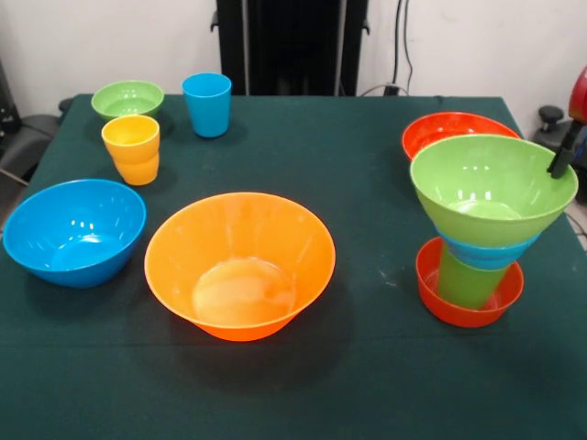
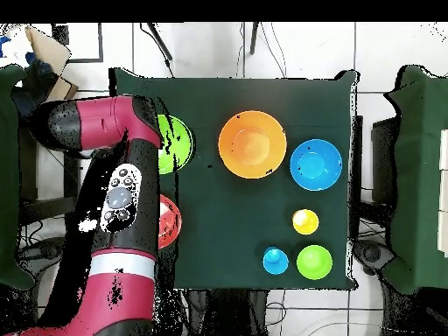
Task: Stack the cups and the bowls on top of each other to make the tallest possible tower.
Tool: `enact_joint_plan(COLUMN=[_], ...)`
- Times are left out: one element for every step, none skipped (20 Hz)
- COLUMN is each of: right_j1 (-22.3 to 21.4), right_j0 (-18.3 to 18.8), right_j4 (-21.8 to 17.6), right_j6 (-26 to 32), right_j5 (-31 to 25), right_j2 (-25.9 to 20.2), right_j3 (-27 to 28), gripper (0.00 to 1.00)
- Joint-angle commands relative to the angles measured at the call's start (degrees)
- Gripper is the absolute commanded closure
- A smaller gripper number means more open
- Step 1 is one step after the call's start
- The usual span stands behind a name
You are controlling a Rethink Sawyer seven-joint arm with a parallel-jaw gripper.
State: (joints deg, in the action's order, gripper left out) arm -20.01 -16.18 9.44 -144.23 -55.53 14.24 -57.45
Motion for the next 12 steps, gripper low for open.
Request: enact_joint_plan(right_j1=[1.4,1.0,0.9,0.6,0.3,0.0,-0.3,-0.7,-0.8,-1.1,-1.4,-1.6], right_j0=[1.1,1.1,1.1,0.9,0.7,0.5,0.3,0.2,0.2,0.1,0.1,0.2], right_j4=[-2.9,-2.8,-2.8,-2.8,-3.0,-3.2,-3.3,-3.5,-3.7,-3.9,-4.1,-4.5], right_j6=[6.1,6.0,5.9,5.6,5.2,4.9,4.9,4.9,4.9,4.9,5.0,5.4], right_j5=[0.8,0.6,0.3,-0.2,-0.6,-1.0,-1.3,-1.7,-1.9,-2.3,-2.6,-3.2], right_j2=[-7.5,-7.6,-7.7,-7.5,-7.2,-6.9,-6.8,-6.5,-6.3,-6.0,-5.7,-5.2], right_j3=[-5.5,-5.8,-5.6,-5.8,-5.8,-5.9,-6.1,-6.4,-6.5,-6.6,-6.7,-6.5], gripper=[0.00,0.00,0.00,0.00,0.00,0.00,0.00,0.00,0.00,0.00,0.00,0.00])
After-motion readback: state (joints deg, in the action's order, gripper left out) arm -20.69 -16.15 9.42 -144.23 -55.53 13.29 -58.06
